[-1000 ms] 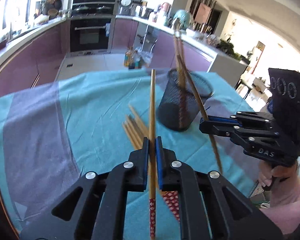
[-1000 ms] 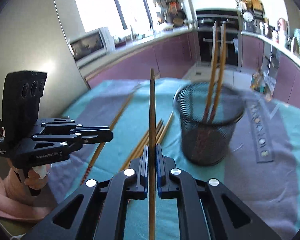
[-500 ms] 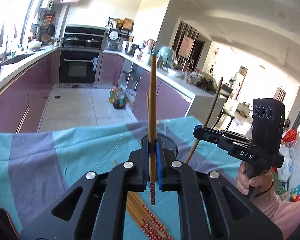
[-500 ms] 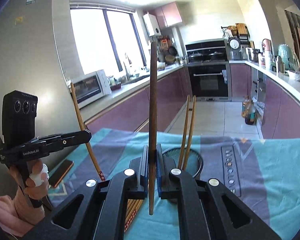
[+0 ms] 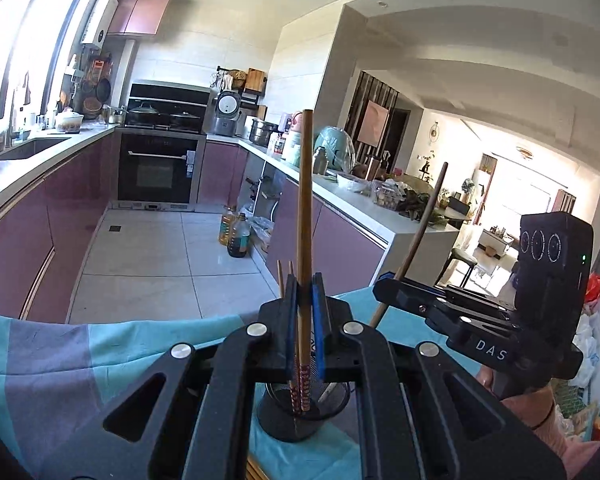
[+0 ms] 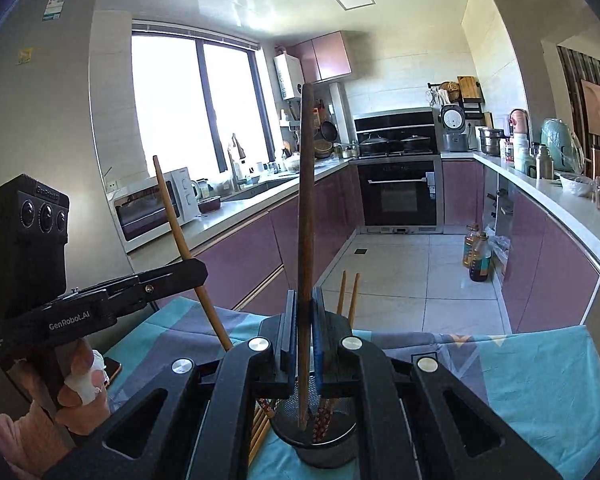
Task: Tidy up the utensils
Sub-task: 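Lift the chopstick upright with the right tool over the mesh cup while the left tool carries its own, then drop the chopstick into the mesh cup with the right tool while the left tool releases its own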
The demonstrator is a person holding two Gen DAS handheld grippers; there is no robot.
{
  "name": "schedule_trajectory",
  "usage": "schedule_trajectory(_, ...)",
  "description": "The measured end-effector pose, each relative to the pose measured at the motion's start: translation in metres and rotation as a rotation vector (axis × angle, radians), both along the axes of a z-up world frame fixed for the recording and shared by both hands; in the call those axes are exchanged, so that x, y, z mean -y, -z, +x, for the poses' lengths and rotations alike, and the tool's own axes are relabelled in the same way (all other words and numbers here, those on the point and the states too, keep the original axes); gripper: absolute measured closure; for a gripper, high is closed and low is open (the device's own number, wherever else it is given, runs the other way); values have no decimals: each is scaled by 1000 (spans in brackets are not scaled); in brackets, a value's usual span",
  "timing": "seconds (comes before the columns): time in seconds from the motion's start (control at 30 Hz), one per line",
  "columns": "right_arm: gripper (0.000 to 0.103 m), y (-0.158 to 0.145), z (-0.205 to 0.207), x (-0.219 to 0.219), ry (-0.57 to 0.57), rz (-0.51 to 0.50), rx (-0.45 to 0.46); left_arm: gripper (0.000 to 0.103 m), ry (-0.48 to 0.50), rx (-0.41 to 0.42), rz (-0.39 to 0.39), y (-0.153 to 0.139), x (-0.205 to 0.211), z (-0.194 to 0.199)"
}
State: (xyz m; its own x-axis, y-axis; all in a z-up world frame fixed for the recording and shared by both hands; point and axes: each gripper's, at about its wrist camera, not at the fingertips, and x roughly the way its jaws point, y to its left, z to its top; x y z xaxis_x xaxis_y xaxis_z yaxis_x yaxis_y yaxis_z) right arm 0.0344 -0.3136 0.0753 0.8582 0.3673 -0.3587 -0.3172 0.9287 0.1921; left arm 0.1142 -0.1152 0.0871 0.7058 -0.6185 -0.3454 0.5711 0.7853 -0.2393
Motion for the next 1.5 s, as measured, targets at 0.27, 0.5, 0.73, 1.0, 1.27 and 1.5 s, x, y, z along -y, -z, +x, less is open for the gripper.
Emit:
schedule_trajectory(0.27,97,36,26,-3,3,-39,-131,95,49,-105,104,37,30,16)
schedule_trajectory(0.5,97,58,34,-6,-12,-70,-235,95,77,-194,166,69,38,29)
schedule_trajectory(0.73,97,69,46,-6,0,-63,-292,95,71,-230,195,82,41,42)
schedule_trajectory(1.0,95,71,51,-4,19,-40,-303,93,48,-255,190,84,40,56)
schedule_trajectory(1.27,90,65,36,0,15,-9,-265,82,-22,-190,175,76,11,31)
schedule_trajectory(1.5,67,51,-19,-17,-105,-32,-162,70,-78,-120,222,78,-29,-10)
